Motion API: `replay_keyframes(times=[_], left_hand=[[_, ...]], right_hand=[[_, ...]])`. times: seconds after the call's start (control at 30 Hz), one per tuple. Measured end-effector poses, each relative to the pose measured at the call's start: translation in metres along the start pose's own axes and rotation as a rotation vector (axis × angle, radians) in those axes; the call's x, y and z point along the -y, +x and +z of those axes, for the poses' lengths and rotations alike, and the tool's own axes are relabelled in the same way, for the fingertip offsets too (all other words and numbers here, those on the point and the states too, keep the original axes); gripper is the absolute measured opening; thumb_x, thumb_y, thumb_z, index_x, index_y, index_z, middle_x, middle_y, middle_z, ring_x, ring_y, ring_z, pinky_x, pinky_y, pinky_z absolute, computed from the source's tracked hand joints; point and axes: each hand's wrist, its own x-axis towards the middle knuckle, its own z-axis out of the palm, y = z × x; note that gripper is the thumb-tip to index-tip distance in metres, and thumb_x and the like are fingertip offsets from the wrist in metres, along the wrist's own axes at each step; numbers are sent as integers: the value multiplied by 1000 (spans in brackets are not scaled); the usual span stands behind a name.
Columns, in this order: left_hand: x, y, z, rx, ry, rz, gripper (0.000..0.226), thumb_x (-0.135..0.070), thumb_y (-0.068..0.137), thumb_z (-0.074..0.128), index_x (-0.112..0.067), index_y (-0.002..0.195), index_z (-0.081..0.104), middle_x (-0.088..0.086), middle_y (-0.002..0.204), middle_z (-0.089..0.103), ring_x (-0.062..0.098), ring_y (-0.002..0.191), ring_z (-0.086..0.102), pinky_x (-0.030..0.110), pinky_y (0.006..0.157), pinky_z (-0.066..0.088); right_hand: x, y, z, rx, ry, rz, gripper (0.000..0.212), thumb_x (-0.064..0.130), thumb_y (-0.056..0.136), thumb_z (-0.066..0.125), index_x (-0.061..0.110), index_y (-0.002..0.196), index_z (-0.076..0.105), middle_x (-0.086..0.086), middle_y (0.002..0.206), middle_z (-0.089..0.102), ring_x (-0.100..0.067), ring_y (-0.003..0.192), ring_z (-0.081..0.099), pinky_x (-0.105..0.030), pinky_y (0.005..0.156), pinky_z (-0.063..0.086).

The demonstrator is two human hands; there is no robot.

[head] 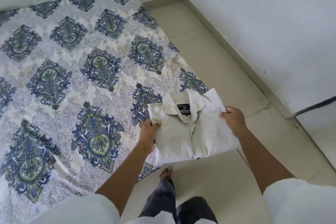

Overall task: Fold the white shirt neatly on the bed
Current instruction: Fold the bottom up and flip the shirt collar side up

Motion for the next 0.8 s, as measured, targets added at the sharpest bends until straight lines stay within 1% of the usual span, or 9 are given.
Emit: replay_keyframes(times=[0.1, 0.17, 0.37, 0.43, 0.53, 0.6, 0.63, 0.73, 0.8], left_hand=[[8, 33, 18, -61, -14, -20, 19, -2, 90, 53, -8, 106, 61, 11, 96, 69, 29, 89, 65, 49, 83, 53], [15, 56, 32, -113, -34, -34, 14, -3, 90, 53, -11, 99, 62, 11, 93, 68, 30, 86, 65, 50, 83, 53], [54, 124, 57, -255, -62, -132, 10, -8, 89, 56, -12, 96, 62, 17, 97, 67, 38, 92, 64, 61, 83, 51], [68, 138, 67, -324, -23, -146, 7, -9, 90, 54, -13, 91, 60, 14, 91, 66, 34, 85, 63, 55, 82, 52], [86, 139, 76, -434, 16, -192, 7, -13, 92, 54, -9, 97, 54, 9, 88, 61, 24, 73, 57, 35, 63, 49], [112, 129, 76, -416, 104, -283, 28, -20, 89, 60, -1, 108, 52, 14, 99, 63, 25, 78, 60, 28, 54, 45], [124, 122, 77, -392, 142, -342, 35, -20, 87, 64, 1, 112, 52, 16, 104, 64, 28, 83, 61, 30, 56, 47], [148, 105, 80, -349, 263, -481, 34, -11, 83, 68, 2, 110, 52, 16, 109, 62, 30, 94, 59, 38, 78, 49], [149, 104, 85, -359, 320, -485, 28, -5, 84, 64, 1, 110, 53, 14, 104, 59, 27, 91, 55, 34, 78, 44]], right_hand=[[1, 50, 6, 22, -137, -40, 33, 2, 81, 58, 13, 57, 39, -4, 58, 36, -19, 60, 35, -30, 58, 24], [0, 85, 11, 46, -191, -51, 38, 3, 81, 59, 16, 53, 36, -1, 54, 35, -20, 58, 35, -31, 54, 23], [-27, 170, 34, 145, -240, -30, 32, 4, 81, 60, 14, 55, 46, -2, 54, 39, -20, 59, 37, -31, 53, 25], [-41, 191, 40, 205, -241, 2, 13, 7, 83, 60, 3, 70, 60, -8, 66, 50, -22, 65, 45, -30, 60, 32], [-62, 203, 37, 326, -142, 176, 16, 17, 87, 62, 4, 96, 61, -12, 92, 62, -26, 81, 60, -29, 72, 50], [-75, 200, 27, 442, -98, 297, 7, 16, 89, 62, 10, 88, 58, -9, 84, 62, -23, 70, 59, -20, 55, 52], [-84, 198, 22, 511, -143, 330, 5, 14, 89, 62, 11, 89, 57, -6, 82, 61, -20, 67, 57, -18, 51, 48], [-105, 200, 13, 567, -226, 342, 19, 3, 84, 63, 12, 100, 58, -8, 94, 62, -23, 85, 57, -28, 68, 43], [-108, 208, 14, 475, -237, 260, 14, -1, 79, 65, 11, 83, 61, -12, 88, 62, -23, 81, 56, -30, 67, 39]])
